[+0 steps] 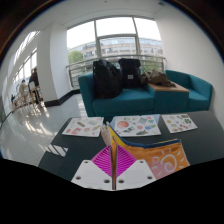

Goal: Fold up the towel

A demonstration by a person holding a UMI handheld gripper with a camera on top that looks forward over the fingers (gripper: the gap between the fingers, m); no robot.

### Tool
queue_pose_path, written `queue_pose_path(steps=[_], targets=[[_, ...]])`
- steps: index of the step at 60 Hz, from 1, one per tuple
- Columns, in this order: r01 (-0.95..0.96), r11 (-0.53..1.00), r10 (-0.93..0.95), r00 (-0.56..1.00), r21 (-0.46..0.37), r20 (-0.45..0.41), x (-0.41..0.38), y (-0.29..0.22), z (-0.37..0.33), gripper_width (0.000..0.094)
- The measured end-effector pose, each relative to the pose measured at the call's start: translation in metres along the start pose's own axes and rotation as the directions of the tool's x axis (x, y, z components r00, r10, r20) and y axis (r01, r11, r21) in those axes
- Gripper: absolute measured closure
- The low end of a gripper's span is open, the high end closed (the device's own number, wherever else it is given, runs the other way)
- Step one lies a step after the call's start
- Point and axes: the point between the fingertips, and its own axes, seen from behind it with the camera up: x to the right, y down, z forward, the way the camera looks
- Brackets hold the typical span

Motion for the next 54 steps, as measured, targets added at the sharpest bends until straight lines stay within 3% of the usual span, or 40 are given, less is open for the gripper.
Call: queue_pose_path(steps=[10, 18, 22, 27, 32, 34, 47, 54], targets=[[-0.018, 0.999, 0.023, 0.992, 0.047, -0.121, 0.115, -0.035, -0.027, 0.0909], [-0.037, 0.999, 0.029, 0.971, -0.027, -0.239, 0.212, 0.002, -0.015, 0.0903], [-0.045, 0.995, 0.019, 0.960, -0.085, -0.278, 0.246, 0.028, -0.003, 0.0743], [-0.059, 0.991, 0.019, 0.951, -0.118, -0.310, 0.274, 0.050, 0.004, 0.0669], [-0.062, 0.994, 0.032, 0.946, -0.085, -0.324, 0.286, 0.040, -0.005, 0.0384], [-0.066, 0.996, 0.044, 0.944, -0.058, -0.326, 0.288, 0.029, -0.014, 0.0314], [-0.085, 0.993, 0.102, 0.969, 0.082, -0.227, 0.243, -0.043, -0.096, 0.0123], [-0.048, 0.987, 0.079, 0.975, 0.150, -0.206, 0.208, -0.065, -0.150, 0.0112]])
